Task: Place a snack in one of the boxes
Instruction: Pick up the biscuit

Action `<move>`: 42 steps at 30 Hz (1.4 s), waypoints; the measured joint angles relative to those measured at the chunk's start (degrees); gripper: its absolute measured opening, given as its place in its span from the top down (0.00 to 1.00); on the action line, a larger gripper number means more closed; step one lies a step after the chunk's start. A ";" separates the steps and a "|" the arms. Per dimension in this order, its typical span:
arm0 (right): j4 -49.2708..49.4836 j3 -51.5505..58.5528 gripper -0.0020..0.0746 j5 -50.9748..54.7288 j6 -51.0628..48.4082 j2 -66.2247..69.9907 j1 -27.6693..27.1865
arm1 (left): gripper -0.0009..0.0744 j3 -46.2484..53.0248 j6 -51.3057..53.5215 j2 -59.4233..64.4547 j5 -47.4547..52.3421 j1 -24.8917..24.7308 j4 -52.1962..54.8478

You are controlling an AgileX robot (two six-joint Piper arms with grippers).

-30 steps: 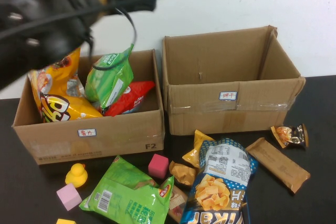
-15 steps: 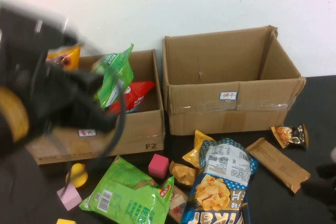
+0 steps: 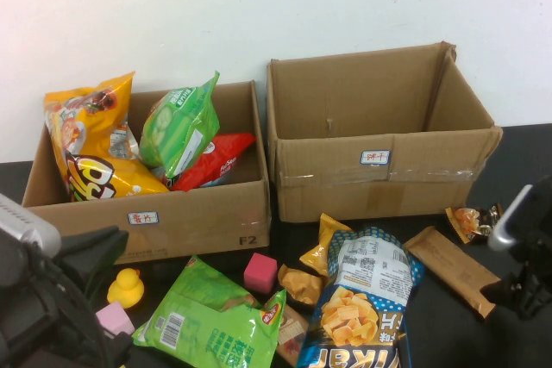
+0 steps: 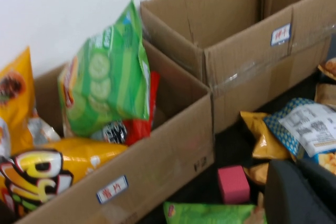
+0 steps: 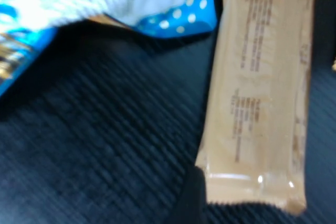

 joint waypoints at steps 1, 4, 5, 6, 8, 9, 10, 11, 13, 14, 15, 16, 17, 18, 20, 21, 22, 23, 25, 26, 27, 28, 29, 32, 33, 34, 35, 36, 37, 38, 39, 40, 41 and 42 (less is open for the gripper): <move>0.14 -1.15 0.16 -0.04 -0.22 1.85 0.00 | 0.99 0.00 0.00 -0.20 -0.23 0.00 0.46; 1.95 -3.58 0.16 0.12 -0.46 5.37 0.00 | 0.99 0.03 0.00 -0.22 -0.36 0.00 1.26; 2.44 -4.36 0.16 0.44 -0.79 6.32 0.00 | 0.99 0.03 0.00 -0.22 -0.36 0.00 1.36; 2.67 -5.04 0.16 0.67 -1.17 7.06 0.00 | 0.99 0.03 0.00 -0.22 -0.36 0.00 1.49; 3.08 -6.14 0.16 0.79 -1.54 8.24 0.00 | 0.99 0.13 0.00 -0.22 -0.36 0.00 1.72; 3.08 -6.63 0.16 0.81 -1.56 8.82 0.00 | 0.99 0.13 0.00 -0.22 -0.36 0.00 1.81; 3.20 -7.00 0.16 0.92 -1.81 9.43 0.00 | 0.99 0.13 0.00 -0.22 -0.36 0.00 1.81; 3.20 -7.38 0.16 0.92 -2.25 10.03 0.00 | 0.99 0.13 0.11 -0.22 -0.36 0.00 1.92; 3.33 -8.41 0.16 0.99 -3.46 11.71 0.00 | 0.99 0.13 0.21 -0.22 -0.36 0.00 2.03; 3.33 -8.93 0.16 0.99 -3.95 12.40 0.00 | 0.99 0.13 0.21 -0.22 -0.36 0.00 2.03; 3.45 -9.49 0.16 1.13 -4.22 13.21 0.00 | 0.99 0.13 0.21 -0.22 -0.36 0.00 2.03; 3.43 -10.11 0.16 1.58 -4.33 13.85 0.00 | 0.99 0.13 0.21 -0.22 -0.36 0.00 2.03; 3.56 -10.76 0.16 1.91 -4.33 14.36 0.00 | 0.99 0.13 0.21 -0.22 -0.36 0.00 2.03; 3.68 -11.34 0.16 2.17 -4.33 14.85 0.00 | 0.99 0.13 0.21 -0.22 -0.36 0.00 2.03; 3.83 -12.18 0.16 1.92 -4.66 16.06 0.00 | 0.99 0.13 0.21 -0.22 -0.36 0.00 2.03; 3.83 -12.24 0.16 1.80 -4.72 16.77 0.00 | 0.99 0.13 0.05 -0.22 -0.36 0.00 2.03; 3.83 -12.39 0.16 2.05 -4.86 17.14 0.00 | 0.99 0.13 -0.10 -0.22 -0.36 0.00 2.03; 3.94 -12.65 0.16 2.04 -4.86 17.29 0.00 | 0.99 0.13 -0.39 -0.22 -0.36 0.00 2.03; 4.02 -12.87 0.18 2.25 -4.95 17.63 0.00 | 0.99 0.13 -1.38 -0.22 -0.36 0.00 2.03; 4.05 -12.88 0.20 2.28 -4.95 17.63 0.00 | 0.99 0.13 -1.84 -0.22 -0.36 0.00 2.03; 4.08 -12.99 0.27 2.52 -4.95 17.73 0.00 | 0.99 0.13 -2.66 -0.22 -0.36 0.00 2.03; 4.08 -12.99 0.33 2.79 -4.95 17.73 0.00 | 0.99 0.13 -2.93 -0.22 -0.36 0.00 2.03; 4.08 -12.99 0.37 3.07 -4.95 17.73 0.00 | 0.99 0.13 -3.08 -0.22 -0.36 0.00 2.03; 4.30 -12.99 0.37 3.70 -4.85 17.73 0.00 | 0.99 0.13 -3.22 -0.22 -0.36 0.00 2.03; 4.30 -12.99 0.37 3.79 -4.38 17.73 0.00 | 0.99 0.13 -3.32 -0.22 -0.36 0.00 2.03; 4.30 -12.99 0.37 3.79 -3.74 17.62 0.00 | 0.99 0.13 -3.36 -0.22 -0.36 0.00 2.03; 3.88 -12.99 0.37 3.79 -2.54 17.47 0.00 | 0.99 0.13 -3.36 -0.22 -0.36 0.00 2.23; 2.88 -12.99 0.37 3.79 -0.82 17.17 0.00 | 0.99 0.13 -3.36 -0.22 -0.36 0.00 2.72; 1.11 -12.99 0.37 3.79 1.44 16.88 0.00 | 0.99 0.13 -3.36 -0.22 -0.36 0.00 3.35; -0.31 -12.88 0.37 3.79 2.86 16.49 0.00 | 0.99 0.13 -3.45 -0.22 -0.36 0.00 4.20; -3.65 -12.88 0.37 3.79 5.86 15.84 0.00 | 0.99 0.13 -3.45 -0.22 -0.36 0.00 4.64; -6.86 -12.88 0.37 3.79 8.53 15.11 0.00 | 0.99 0.13 -3.45 -0.22 -0.36 0.00 5.07; -10.29 -12.88 0.37 3.98 10.82 14.40 0.00 | 0.99 0.13 -3.57 -0.22 -0.36 0.00 5.37; -13.84 -12.88 0.37 4.42 13.81 13.46 0.00 | 0.99 0.13 -3.57 -0.22 -0.36 0.00 5.37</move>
